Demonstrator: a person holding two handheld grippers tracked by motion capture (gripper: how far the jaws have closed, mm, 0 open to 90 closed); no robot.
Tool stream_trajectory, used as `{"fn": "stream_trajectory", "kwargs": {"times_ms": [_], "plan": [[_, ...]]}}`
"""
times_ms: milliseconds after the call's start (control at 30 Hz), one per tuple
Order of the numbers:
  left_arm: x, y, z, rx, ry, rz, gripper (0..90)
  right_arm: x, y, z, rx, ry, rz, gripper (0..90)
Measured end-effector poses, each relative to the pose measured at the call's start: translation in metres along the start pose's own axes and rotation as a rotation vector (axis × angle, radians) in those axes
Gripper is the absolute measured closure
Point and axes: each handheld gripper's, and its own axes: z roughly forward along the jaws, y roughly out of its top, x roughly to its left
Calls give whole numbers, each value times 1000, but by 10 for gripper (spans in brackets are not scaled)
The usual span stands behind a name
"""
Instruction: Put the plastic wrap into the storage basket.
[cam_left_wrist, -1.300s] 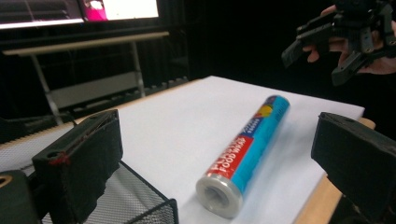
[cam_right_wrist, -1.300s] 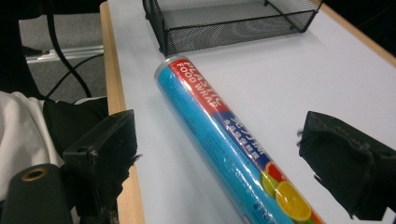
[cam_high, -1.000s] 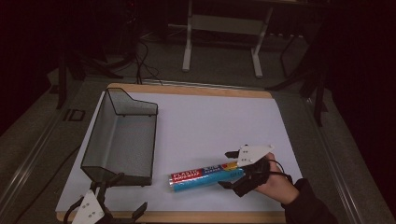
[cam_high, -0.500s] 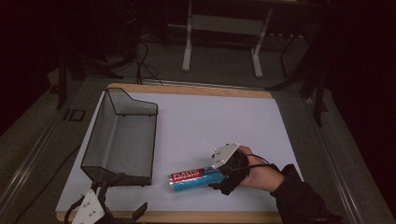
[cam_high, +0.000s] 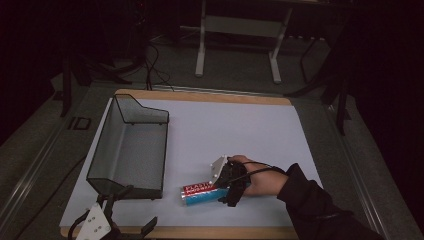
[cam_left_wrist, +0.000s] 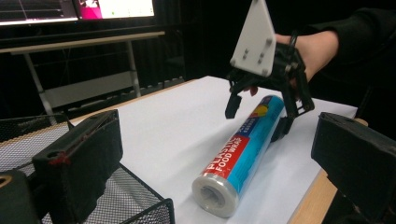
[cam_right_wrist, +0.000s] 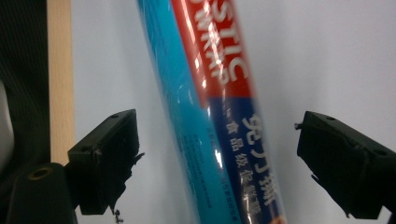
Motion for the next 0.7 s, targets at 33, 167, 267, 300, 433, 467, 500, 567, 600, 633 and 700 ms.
{"fn": "stream_trajectory", "kwargs": {"times_ms": [33, 167, 267, 300, 433, 467, 500, 567, 600, 633, 700], "plan": [[0, 0, 0, 0, 0, 1, 28, 0, 1, 3, 20, -2, -6, 127], [0, 0, 1, 2, -4, 0, 27, 0, 1, 14, 102, 4, -50, 135], [0, 0, 1, 5, -6, 3, 27, -1, 1, 22, 141, 25, -61, 134], [0, 0, 1, 5, -6, 4, 27, -2, 1, 24, 151, 25, -68, 135], [0, -1, 2, 9, -5, 6, 27, -6, 0, 34, 207, 43, -71, 134], [0, -1, 2, 8, -7, 4, 27, -7, 0, 36, 212, 50, -72, 135], [0, -1, 2, 9, -8, 4, 27, -7, 0, 38, 217, 48, -78, 138], [0, -1, 2, 10, -7, 6, 27, -7, 1, 42, 224, 54, -89, 147], [0, -1, 2, 9, -8, 5, 27, -6, 1, 43, 227, 61, -90, 151], [0, -1, 2, 9, -8, 5, 27, -6, 2, 45, 231, 58, -98, 162], [0, -1, 2, 9, -9, 5, 27, -6, 1, 48, 243, 58, -110, 177]]}}
